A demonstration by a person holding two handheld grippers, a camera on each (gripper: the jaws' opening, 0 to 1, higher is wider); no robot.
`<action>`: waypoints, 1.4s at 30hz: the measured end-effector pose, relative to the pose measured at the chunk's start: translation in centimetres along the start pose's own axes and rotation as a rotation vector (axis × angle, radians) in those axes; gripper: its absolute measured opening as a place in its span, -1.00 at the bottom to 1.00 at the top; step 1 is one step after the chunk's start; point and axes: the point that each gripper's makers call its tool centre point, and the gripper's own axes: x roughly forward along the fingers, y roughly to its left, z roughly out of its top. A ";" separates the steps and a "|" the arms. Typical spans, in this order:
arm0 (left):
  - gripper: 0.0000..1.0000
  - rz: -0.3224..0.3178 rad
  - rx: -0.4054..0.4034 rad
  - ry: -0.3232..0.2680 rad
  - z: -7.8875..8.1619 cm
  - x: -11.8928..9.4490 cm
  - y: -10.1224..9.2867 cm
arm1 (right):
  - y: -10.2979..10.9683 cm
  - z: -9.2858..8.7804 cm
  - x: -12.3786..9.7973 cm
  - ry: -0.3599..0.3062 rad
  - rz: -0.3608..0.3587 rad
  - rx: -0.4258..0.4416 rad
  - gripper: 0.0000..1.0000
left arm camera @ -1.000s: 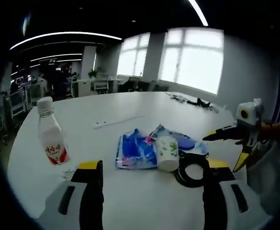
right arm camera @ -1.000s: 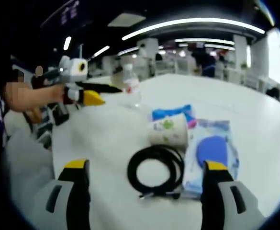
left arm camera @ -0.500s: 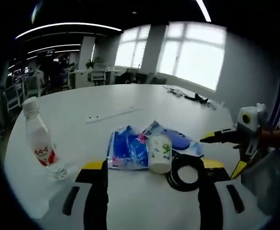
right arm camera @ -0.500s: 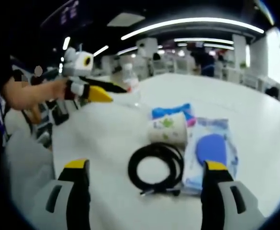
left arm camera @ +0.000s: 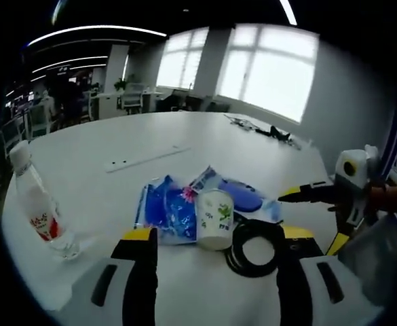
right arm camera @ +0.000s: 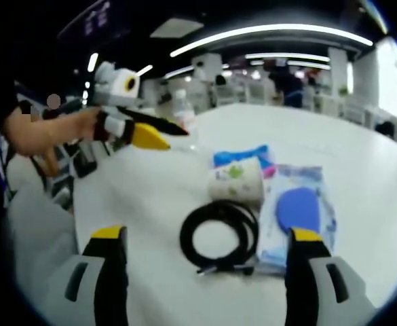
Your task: Arrange the tabletop items into an orderly group along one side of the table until the central work area is clear of visible clutter.
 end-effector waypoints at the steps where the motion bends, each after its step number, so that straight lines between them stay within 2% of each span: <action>1: 0.37 -0.002 -0.002 0.003 0.0 0.1 -0.1 | 0.0 -0.1 0.0 0.002 0.000 -0.001 0.90; 5: 0.36 -0.012 -0.008 0.014 -0.3 1.0 -0.4 | -0.1 -0.2 0.0 0.002 0.000 0.002 0.89; 7: 0.34 -0.023 -0.052 0.025 -0.6 1.5 -0.5 | -0.1 -0.3 0.0 0.005 -0.003 0.004 0.88; 9: 0.33 -0.027 -0.057 0.036 -0.9 2.0 -0.6 | -0.1 -0.3 0.0 0.004 -0.005 0.006 0.88; 20: 0.26 -0.017 -0.054 0.081 -1.8 3.9 -0.6 | 0.1 -1.0 0.1 0.016 0.000 0.005 0.88; 36: 0.17 0.003 -0.053 0.109 -1.8 6.8 -0.2 | 0.0 -1.5 0.5 0.024 0.004 0.018 0.87; 42: 0.11 0.013 -0.043 0.141 -2.3 7.6 -0.1 | 0.1 -1.3 0.6 0.018 0.008 0.024 0.87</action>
